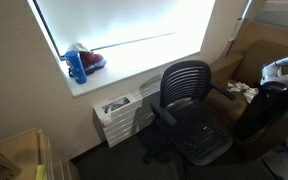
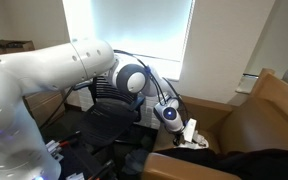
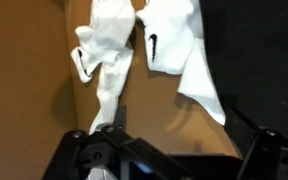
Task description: Pick the black garment on the chair, put it on the sofa then move the black chair
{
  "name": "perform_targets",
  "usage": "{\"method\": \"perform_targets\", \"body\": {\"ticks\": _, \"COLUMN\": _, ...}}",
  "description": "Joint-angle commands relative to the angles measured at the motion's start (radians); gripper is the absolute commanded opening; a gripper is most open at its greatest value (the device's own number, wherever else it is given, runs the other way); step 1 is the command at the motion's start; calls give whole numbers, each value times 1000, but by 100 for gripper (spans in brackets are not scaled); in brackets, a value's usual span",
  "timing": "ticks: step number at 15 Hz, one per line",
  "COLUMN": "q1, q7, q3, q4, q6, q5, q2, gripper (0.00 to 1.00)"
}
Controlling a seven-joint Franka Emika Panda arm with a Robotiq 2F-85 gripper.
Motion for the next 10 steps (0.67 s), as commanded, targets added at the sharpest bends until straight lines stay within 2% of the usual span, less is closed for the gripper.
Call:
{"method": "perform_targets", "body": {"ticks": 1, "q1": -6, "q7": 0, "q3": 37, "q4": 145, "q6": 84, "q5": 90, "q2": 123, "gripper": 100}}
{"method": "perform_targets", "body": {"ticks": 4, "q1": -13, "q7": 1, "q3": 71, "q4": 158, "q6": 118, "q5": 146, "q2": 98, "gripper": 100}}
{"method": "perform_targets", "body": {"ticks": 5, "q1": -9, "q7": 2, "q3": 77, "q4": 196, "q6": 139, "q5": 168, "q2": 107, "gripper": 100}}
{"method": "perform_targets", "body": {"ticks": 8, "q1": 81, "q7": -1, "q3": -42, "q4": 315, "q6": 140, "q5": 362, "q2": 95, "gripper": 100}}
{"method": "perform_targets", "body": {"ticks": 10, "q1": 135, "q7": -2, "q3": -153, "q4": 359, "q6": 169, "q5": 516, "q2": 83, "gripper": 100}}
